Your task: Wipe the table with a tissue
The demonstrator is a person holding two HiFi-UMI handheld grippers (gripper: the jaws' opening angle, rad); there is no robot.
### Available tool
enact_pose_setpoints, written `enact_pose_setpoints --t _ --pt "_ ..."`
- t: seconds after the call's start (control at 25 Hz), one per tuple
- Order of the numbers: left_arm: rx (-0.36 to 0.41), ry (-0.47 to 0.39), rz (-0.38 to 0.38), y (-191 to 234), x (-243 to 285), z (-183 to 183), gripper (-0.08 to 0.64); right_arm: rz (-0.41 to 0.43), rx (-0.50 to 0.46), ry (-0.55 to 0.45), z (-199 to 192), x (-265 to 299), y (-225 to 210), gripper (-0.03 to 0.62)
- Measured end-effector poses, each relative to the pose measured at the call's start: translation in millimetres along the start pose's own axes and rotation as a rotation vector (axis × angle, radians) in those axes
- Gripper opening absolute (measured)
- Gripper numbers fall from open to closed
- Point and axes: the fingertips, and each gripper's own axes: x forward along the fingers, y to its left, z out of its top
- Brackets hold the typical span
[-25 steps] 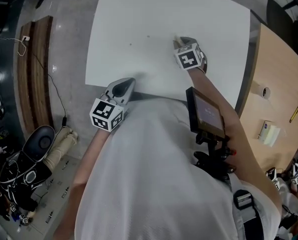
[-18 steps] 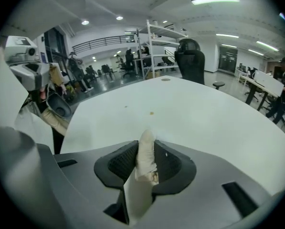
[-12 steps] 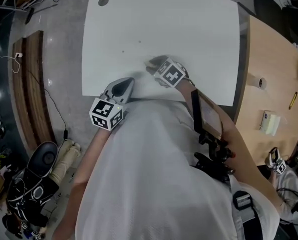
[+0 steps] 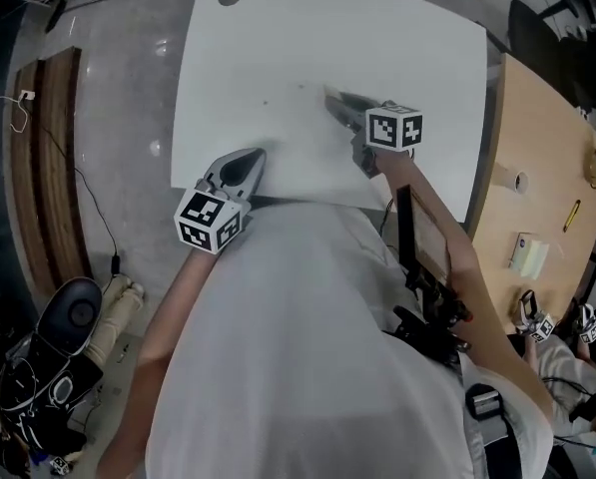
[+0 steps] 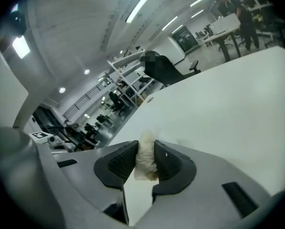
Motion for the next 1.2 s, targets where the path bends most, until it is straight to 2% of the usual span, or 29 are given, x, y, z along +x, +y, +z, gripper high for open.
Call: enact_pose_setpoints --t 0.12,0.24,0.32,0.4,0.6,0.68,0.8,0.88,1.2 --pt "-0.035 -0.015 0.024 9.7 -12.4 -5.0 0.004 -0.151 -0.043 0.015 15.4 4.6 -27.3 0.104" --pt "-0.068 -0.028 0.06 22.5 -27.0 -12.0 0.003 -0.193 -0.073 0.031 20.7 19.2 -35.9 0.104" --pt "-0.087 -0.034 0.087 34.5 -37.8 -15.7 0.004 -0.226 -0.131 0.06 24.2 33.0 -37.9 0.104" --pt "-0.107 -0.042 0.114 45.1 -49.0 -19.1 0.004 -0.291 -0.191 0.085 29.4 43.9 -41.3 0.104" --pt "-0.155 -0.053 0.166 56.0 -68.3 -31.8 0.004 -0.417 -0.266 0.099 30.5 54.4 -44.2 0.104" --pt "-0.164 -0.05 0.172 57.1 -71.2 -35.7 0.005 -0.393 -0.325 0.124 23.8 62.0 -36.6 0.104" --pt "-0.162 -0.047 0.166 56.4 -69.8 -35.4 0.004 -0.266 -0.446 0.193 8.1 81.1 -9.8 0.104" --pt "-0.153 -0.047 0.156 55.7 -66.9 -32.2 0.003 -0.219 -0.524 0.235 0.8 87.2 0.1 0.104" --pt "-0.121 -0.038 0.114 51.9 -54.5 -21.3 0.004 0.035 -0.616 0.374 -43.5 77.6 35.8 0.103"
